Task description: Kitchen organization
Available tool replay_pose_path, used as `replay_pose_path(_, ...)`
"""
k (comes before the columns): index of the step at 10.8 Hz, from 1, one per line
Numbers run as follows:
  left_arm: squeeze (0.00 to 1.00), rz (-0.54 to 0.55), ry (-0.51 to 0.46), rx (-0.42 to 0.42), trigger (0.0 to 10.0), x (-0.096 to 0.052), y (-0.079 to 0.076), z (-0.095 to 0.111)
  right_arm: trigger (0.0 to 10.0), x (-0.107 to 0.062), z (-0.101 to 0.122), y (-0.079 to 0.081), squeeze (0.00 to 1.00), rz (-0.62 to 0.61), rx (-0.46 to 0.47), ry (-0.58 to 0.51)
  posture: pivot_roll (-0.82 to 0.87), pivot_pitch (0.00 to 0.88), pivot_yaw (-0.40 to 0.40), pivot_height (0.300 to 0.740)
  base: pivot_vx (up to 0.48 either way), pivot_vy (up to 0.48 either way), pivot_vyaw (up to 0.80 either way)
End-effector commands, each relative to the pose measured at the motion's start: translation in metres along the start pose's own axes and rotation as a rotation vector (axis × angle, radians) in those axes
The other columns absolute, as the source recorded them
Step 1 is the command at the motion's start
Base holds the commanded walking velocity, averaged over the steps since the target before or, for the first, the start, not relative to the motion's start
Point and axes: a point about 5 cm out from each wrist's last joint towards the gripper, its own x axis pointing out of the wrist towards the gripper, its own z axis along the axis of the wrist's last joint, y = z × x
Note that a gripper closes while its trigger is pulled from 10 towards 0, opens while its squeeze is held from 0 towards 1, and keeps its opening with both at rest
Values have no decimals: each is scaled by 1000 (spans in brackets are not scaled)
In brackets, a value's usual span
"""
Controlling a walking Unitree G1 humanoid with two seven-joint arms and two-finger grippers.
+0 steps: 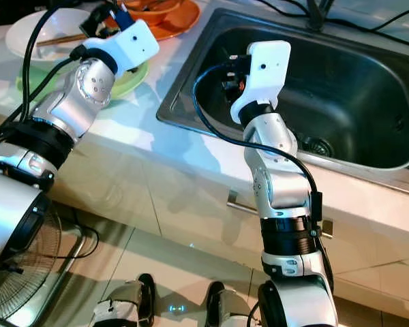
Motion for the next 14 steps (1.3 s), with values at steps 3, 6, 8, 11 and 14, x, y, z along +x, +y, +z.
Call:
replay_pose_path(3, 0, 24, -11, -4, 0, 3, 3, 3, 10000, -2, 4, -7, 0, -28, -2, -17, 85, 190, -24, 740, 0, 0, 0)
replay_pose_path(6, 0, 26, -14, -5, 0, 3, 2, 2, 10000, -2, 4, -7, 0, -30, -1, -16, 83, 190, -23, 740, 0, 0, 0)
replay_pose_path(8, 0, 29, -17, 1, 0, 3, 3, 2, 10000, -3, 3, -8, 0, -33, -2, -17, 83, 189, -23, 740, 0, 0, 0)
replay_pose_path(11, 0, 72, -50, 33, 0, 4, 9, 5, 10000, -3, 4, -7, 0, -33, 3, -22, 86, 185, -24, 740, 0, 0, 0)
replay_pose_path(14, 0, 138, -105, 53, 0, 6, 24, 15, 10000, -2, 2, -5, 0, -28, 7, -18, 96, 181, -27, 740, 0, 0, 0)
